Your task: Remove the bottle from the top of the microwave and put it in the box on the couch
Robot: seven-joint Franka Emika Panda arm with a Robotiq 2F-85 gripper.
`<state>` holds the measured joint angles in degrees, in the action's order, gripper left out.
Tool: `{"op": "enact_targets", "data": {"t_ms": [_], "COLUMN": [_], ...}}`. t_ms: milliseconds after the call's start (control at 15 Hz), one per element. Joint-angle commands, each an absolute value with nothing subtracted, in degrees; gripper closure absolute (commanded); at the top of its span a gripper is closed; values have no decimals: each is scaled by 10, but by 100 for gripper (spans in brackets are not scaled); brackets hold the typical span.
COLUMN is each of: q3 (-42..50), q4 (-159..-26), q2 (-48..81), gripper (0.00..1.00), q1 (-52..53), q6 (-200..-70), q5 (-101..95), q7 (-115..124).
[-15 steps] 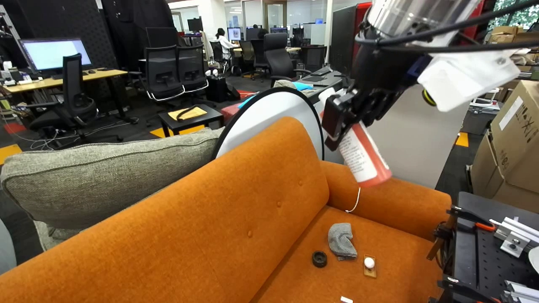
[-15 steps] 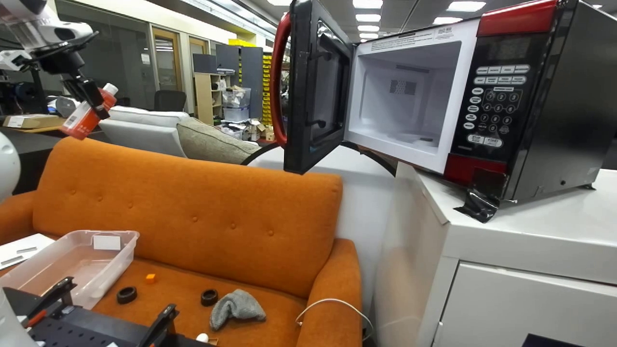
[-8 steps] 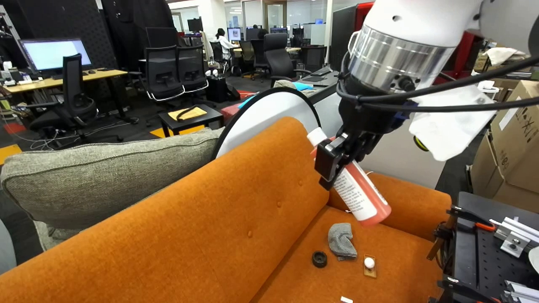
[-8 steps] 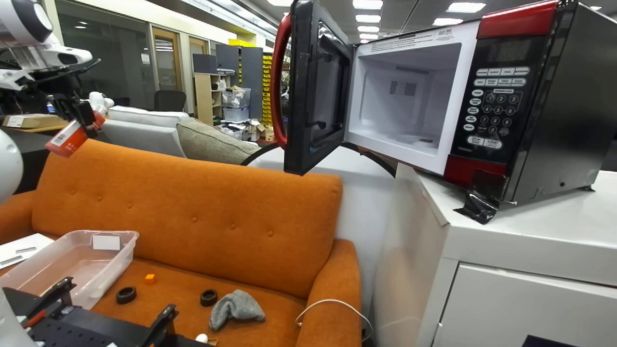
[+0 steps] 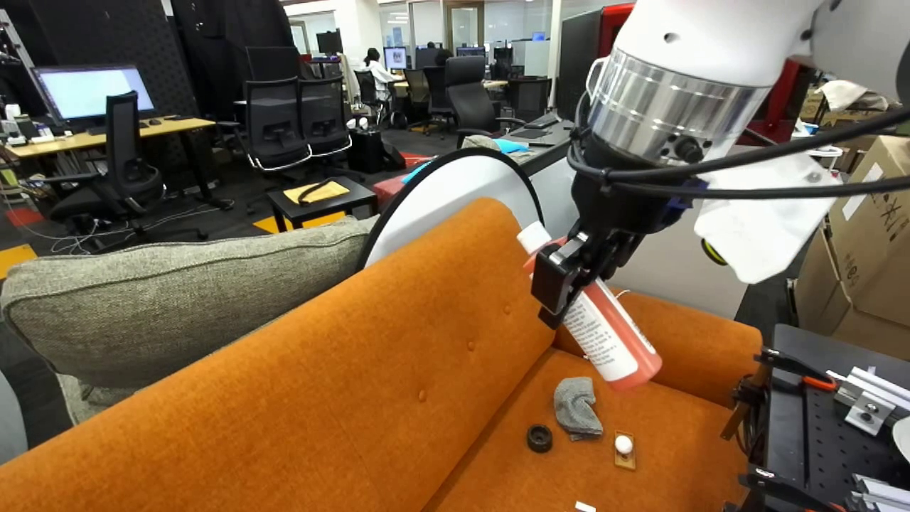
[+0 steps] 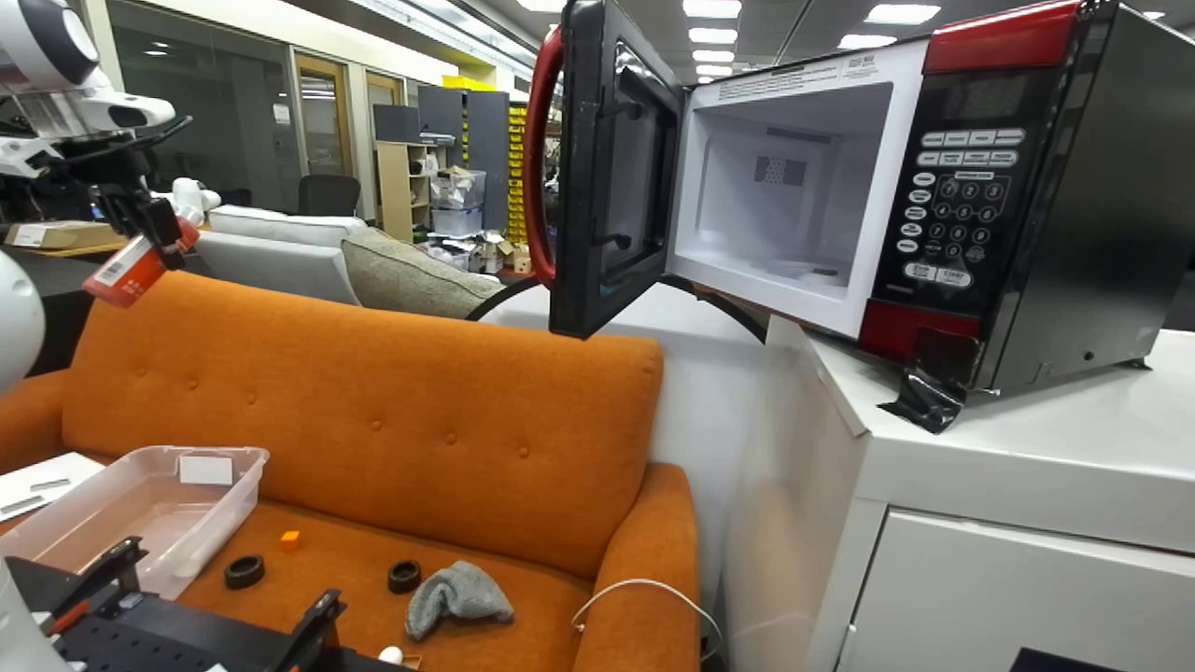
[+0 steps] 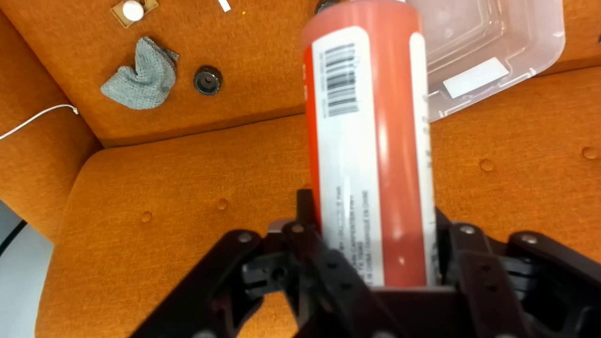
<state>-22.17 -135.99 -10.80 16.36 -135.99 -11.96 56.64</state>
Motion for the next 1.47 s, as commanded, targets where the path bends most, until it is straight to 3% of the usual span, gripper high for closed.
{"op": "enact_targets", "data": {"t_ms": [0,333,667,1400], "q3": [-238,-253,-234,-134], "q4": [-1345,-1312,-1227,-1012], "q2": [-59,69,208,418], "gripper": [73,73,73,73], "q1": [171,219,284,407], "q6": [-1409,-1506,-1506,-1323], "q5": [-123,-139,-130,-110], "q7": [554,550,484,339]}}
